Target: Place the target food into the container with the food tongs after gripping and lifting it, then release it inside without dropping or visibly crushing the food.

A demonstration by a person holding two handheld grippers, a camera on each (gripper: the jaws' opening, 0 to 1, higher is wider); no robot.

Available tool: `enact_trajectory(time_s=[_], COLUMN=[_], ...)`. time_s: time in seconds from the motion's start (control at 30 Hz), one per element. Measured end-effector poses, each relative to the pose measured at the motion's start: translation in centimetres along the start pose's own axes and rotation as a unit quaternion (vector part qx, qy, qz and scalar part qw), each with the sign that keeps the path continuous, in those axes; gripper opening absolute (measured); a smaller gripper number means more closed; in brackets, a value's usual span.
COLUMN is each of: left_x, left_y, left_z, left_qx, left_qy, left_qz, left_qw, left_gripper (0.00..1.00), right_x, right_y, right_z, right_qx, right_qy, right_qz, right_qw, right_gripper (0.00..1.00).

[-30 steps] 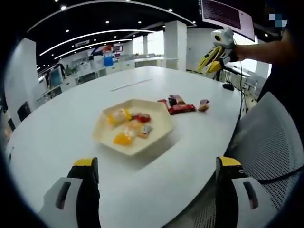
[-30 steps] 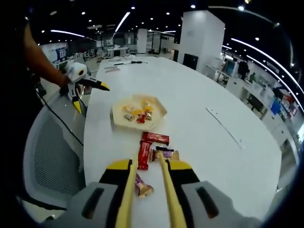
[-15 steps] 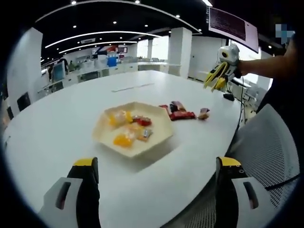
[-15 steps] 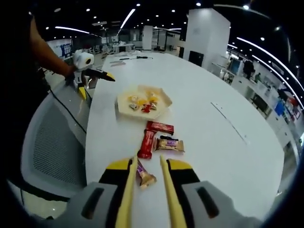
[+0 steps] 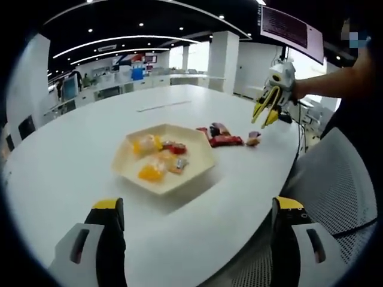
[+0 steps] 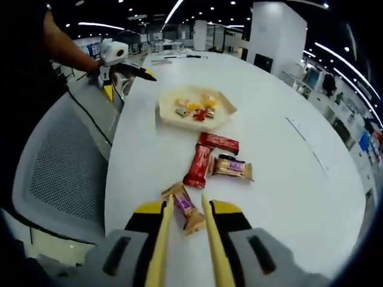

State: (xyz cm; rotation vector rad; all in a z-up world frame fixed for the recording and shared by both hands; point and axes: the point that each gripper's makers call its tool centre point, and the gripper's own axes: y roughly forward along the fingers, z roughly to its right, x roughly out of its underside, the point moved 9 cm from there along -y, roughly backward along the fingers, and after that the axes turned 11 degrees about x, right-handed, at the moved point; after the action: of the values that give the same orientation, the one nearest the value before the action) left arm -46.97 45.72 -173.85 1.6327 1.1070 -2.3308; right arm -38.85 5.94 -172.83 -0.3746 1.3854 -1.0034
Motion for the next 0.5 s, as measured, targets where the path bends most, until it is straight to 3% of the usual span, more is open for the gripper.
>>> enact_trajectory(time_s=[0.27, 0.5], left_x=[0.0, 0.1], left_y=[-0.1, 0.0], left_z=[0.0, 0.0], left_qx=[-0.002, -0.001], left_qy=[-0.004, -0.005], left_qz=[0.0, -0.004], left_qw=[1.0, 1.0], left_gripper=[1.0, 1.0], right_x=[0.7, 1.2], right_y=[2.0, 2.9], right_z=[-0.5, -0.7], right_qx=[-0.008, -0.004], right_qy=[-0.024, -0.007], right_qz=[-0.028, -0.053], right_qw=[0.9993, 0.9985], right_gripper=[0.29, 0.27])
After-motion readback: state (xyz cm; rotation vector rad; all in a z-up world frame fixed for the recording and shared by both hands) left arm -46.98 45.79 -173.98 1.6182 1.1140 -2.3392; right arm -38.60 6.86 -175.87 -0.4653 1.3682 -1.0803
